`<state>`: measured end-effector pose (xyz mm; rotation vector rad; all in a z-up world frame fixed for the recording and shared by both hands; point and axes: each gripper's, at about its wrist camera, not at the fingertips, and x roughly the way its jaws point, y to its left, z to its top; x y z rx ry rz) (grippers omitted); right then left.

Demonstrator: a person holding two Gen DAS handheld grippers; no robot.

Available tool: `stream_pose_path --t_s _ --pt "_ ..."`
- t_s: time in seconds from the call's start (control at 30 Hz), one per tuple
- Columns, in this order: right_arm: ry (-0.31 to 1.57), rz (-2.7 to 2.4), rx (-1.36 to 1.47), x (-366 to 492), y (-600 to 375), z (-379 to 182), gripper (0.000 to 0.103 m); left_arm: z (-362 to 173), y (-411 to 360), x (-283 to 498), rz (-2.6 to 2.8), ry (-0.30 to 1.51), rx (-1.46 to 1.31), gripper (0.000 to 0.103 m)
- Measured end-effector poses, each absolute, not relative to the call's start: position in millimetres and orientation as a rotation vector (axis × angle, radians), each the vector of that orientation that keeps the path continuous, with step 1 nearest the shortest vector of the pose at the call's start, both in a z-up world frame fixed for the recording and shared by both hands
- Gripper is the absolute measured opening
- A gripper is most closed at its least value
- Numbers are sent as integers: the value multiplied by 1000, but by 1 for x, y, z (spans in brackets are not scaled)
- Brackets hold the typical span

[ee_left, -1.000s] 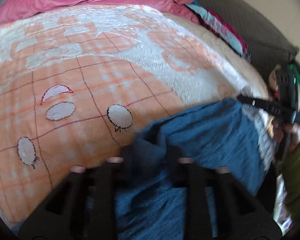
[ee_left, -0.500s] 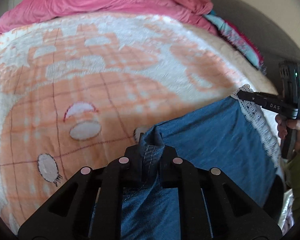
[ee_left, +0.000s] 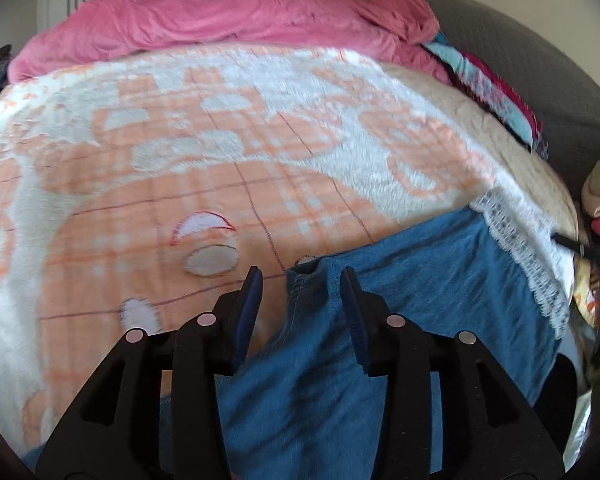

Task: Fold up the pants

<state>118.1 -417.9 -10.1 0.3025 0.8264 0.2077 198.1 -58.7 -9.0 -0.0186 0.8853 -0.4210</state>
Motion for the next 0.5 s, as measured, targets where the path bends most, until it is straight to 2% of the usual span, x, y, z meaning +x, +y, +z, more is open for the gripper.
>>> stream_pose_path --t_s 0.2,0.37,0.47,0.5 --pt "871 228 419 66 -429 -27 49 12 -52 140 -432 861 -28 45" --pt "911 253 435 61 -423 -40 47 1 -55 92 -450 867 -79 50" --pt "922 254 443 63 -418 -47 41 -13 -57 75 -408 893 -69 57" --pt "920 262 441 62 -418 -47 31 -19 -56 73 -384 902 -60 63"
